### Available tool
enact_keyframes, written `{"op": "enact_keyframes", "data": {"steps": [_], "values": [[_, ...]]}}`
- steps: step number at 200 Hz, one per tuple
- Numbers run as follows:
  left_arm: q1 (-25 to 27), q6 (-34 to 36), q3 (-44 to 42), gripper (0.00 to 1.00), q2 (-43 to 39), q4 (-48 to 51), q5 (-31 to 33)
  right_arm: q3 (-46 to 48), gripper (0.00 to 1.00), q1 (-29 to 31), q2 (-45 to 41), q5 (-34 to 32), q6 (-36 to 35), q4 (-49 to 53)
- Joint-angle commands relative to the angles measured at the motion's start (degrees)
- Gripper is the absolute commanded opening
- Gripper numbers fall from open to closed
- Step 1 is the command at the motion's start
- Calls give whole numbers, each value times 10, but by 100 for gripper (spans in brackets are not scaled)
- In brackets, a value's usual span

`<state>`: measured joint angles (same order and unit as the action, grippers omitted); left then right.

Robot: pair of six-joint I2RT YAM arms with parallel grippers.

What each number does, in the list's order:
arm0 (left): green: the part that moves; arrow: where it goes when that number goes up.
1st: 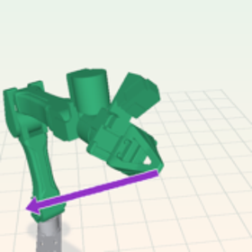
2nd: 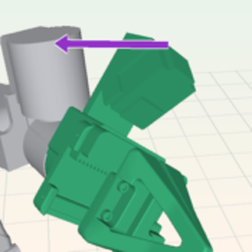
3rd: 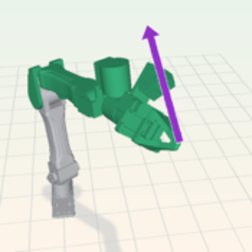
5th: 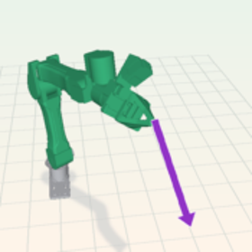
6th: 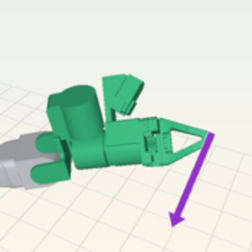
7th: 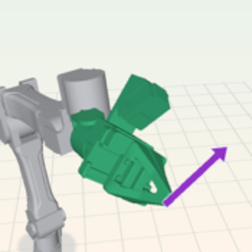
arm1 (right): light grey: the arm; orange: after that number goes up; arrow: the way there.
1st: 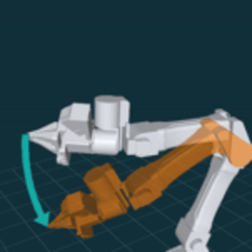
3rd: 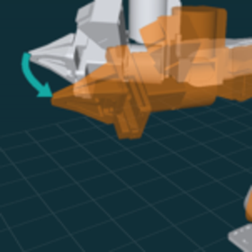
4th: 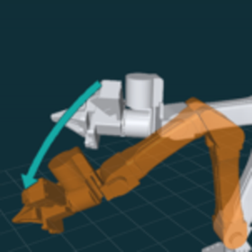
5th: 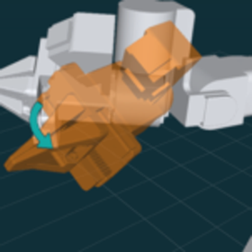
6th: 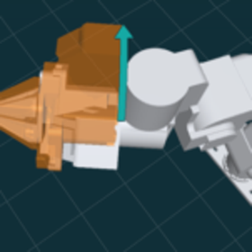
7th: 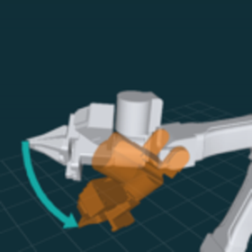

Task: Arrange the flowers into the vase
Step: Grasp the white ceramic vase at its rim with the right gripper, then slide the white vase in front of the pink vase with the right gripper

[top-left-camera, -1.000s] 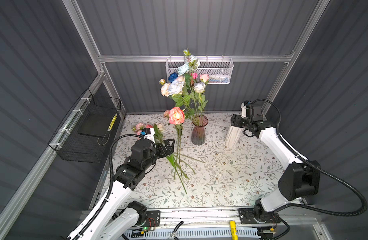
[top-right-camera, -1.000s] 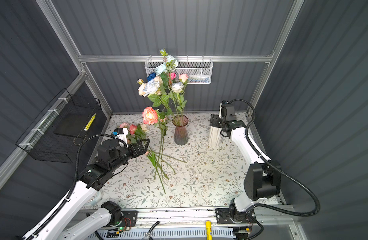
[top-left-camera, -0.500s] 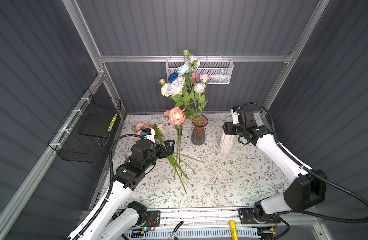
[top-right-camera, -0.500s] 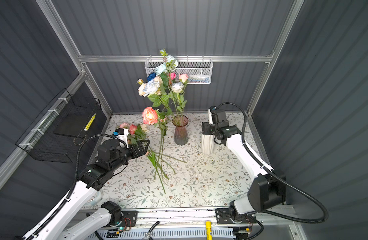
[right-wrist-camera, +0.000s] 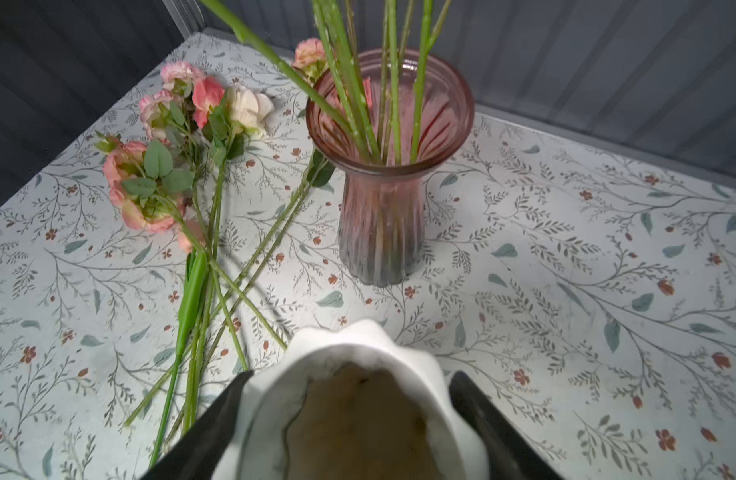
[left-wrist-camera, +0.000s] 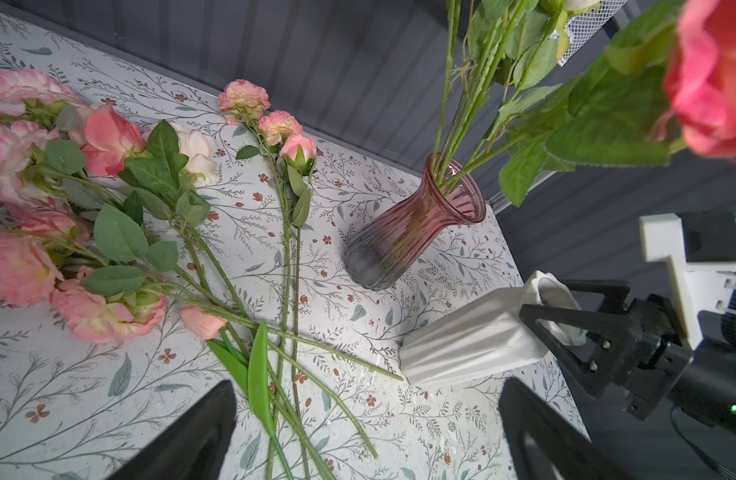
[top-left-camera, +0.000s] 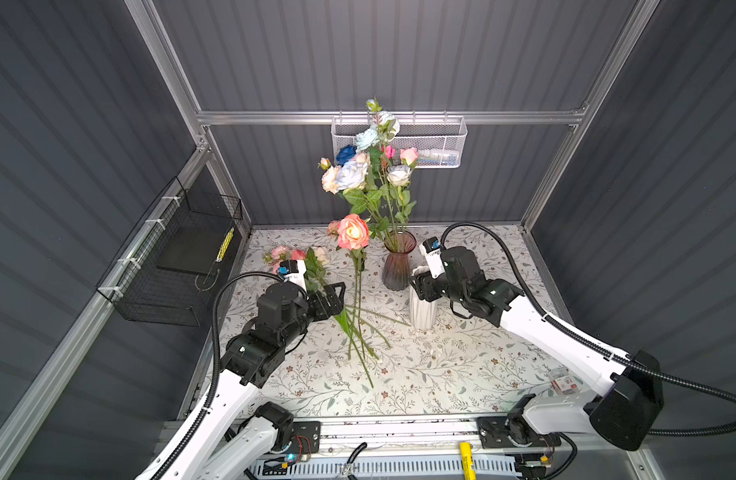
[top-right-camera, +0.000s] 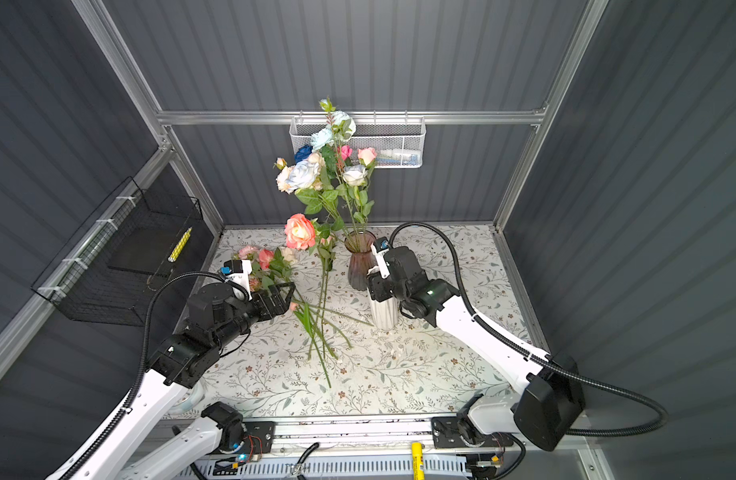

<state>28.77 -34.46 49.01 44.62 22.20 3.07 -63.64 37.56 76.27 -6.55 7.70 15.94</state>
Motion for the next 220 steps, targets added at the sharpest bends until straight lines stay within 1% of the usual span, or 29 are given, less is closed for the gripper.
{"op": "enact_keyframes", "data": {"steps": [1,22,51,83,117,126,144,171,189,202,220], "values": [[-3,11,-1,100,-10,10,7,13,32,2,-26,-34,-13,-134],[-3,10,-1,100,-9,9,5,20,33,4,-11,-20,-8,-161],[-3,11,-1,100,-10,10,6,0,31,14,16,26,16,-134],[-3,17,-1,100,-16,17,16,-23,30,46,32,89,45,-78],[-3,20,2,100,-17,18,22,-28,31,91,42,183,90,-85],[-3,20,2,100,-16,16,20,-29,31,101,44,199,98,-92],[-3,20,5,100,-10,18,19,-34,32,107,35,186,95,-86],[-3,24,8,100,-10,24,22,-40,33,106,-5,119,54,-48],[-3,25,8,100,-9,31,30,-49,34,105,-17,81,31,-18],[-3,25,8,100,-10,34,34,-48,34,100,-16,73,24,-10],[-3,25,6,100,-12,35,34,-36,35,91,-8,72,22,-25]]}}
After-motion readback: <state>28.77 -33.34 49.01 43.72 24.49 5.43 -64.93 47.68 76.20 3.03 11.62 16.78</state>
